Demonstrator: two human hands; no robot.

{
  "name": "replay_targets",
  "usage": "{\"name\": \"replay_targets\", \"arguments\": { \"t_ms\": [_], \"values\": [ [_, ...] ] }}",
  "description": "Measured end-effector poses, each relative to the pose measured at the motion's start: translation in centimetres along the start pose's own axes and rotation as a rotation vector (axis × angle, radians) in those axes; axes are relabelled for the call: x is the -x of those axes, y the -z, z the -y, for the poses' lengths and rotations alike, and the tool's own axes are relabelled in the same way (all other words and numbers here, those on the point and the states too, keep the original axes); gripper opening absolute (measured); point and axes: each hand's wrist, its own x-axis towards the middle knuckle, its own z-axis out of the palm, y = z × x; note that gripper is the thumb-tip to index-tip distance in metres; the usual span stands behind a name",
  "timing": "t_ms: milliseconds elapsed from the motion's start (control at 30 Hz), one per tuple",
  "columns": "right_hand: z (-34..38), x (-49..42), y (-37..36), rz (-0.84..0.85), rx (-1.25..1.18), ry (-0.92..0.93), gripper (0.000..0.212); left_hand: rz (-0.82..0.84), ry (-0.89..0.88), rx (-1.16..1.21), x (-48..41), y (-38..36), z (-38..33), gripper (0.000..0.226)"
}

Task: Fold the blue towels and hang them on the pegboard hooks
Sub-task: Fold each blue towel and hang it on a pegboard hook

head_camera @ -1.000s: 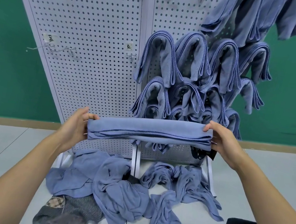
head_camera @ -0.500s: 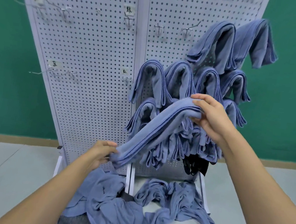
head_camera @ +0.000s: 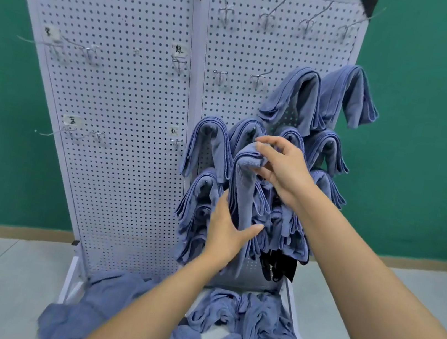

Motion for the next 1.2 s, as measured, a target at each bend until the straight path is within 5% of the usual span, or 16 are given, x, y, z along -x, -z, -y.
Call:
{"name": "replay_targets", "arguments": {
  "t_ms": [167, 267, 400, 633, 733, 833, 1067, 1200],
  "values": [
    [1.0, -0.6, 3.0, -0.074, -0.190, 0.039, 0.008, -0.320, -0.103, 0.056, -2.1, 0.4, -0.5, 0.038],
    [-0.7, -0.9, 6.1, -0.179, -0.084, -0.008, 0.015, -0.372, -0.148, 0.047, -3.2, 2.6, -1.1, 0.022],
    [-4.5, -1.0, 8.6, -0.201, 0.468, -0.111, 0.027, -0.403, -0.178, -0.152, -4.7, 5.2, -3.4, 0.017],
    [-2.2, -2.7, 4.0, 0.102, 0.646, 0.288, 0.032, -0.379, -0.260, -0.294, -7.3, 5.3, -8.6, 0.010],
    [-1.8, -4.3, 3.5, 0.038, 0.909, 0.375, 0.051, -0.383, -0.288, -0.299, -8.1, 4.9, -10.5, 0.009],
    [-0.7, -5.5, 3.8, -0.097, 1.106, 0.485, 0.045, -0.356, -0.357, -0.276, -9.1, 4.5, -12.2, 0.009],
    [3.8, -8.7, 4.7, -0.195, 1.023, 0.641, 0.039, -0.313, -0.556, -0.305, -11.4, 5.4, -15.4, 0.023],
    [8.3, -10.4, 3.9, -0.246, 0.872, 0.724, 0.033, -0.425, -0.640, -0.220, -13.9, 6.7, -19.2, 0.024]
  ]
}}
